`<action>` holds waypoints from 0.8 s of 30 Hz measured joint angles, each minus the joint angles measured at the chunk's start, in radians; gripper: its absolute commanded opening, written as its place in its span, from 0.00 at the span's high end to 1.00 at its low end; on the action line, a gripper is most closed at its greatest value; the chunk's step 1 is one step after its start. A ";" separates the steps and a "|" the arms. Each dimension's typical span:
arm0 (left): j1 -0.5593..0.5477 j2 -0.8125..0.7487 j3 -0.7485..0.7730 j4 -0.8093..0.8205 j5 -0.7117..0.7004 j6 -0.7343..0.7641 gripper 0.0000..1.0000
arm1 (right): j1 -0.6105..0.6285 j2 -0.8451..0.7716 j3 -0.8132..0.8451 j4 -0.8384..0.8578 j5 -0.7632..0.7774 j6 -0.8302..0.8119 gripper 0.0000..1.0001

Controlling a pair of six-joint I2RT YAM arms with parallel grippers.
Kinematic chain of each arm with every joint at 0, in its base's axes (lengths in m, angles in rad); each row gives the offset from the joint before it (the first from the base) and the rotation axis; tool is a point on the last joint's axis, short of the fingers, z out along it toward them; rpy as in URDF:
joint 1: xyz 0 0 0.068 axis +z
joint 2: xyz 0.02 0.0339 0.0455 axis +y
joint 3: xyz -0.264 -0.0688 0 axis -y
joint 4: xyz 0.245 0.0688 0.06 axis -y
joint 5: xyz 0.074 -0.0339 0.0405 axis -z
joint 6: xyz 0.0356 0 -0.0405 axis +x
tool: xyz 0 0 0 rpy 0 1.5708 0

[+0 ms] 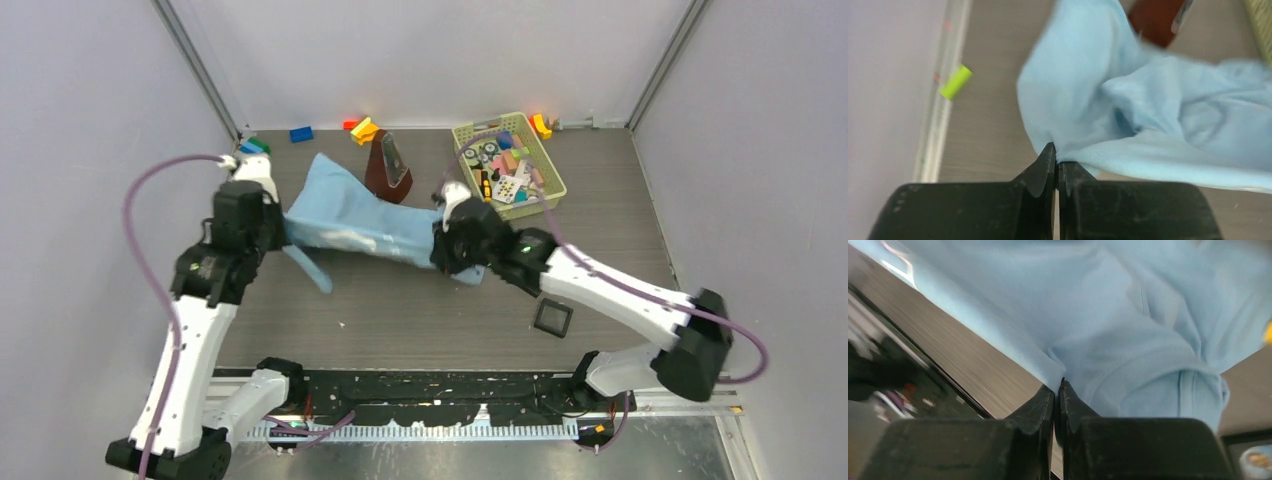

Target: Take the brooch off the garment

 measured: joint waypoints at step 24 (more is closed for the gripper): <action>0.003 -0.020 -0.547 0.145 0.170 -0.325 0.02 | -0.034 0.084 -0.388 0.091 0.140 0.209 0.26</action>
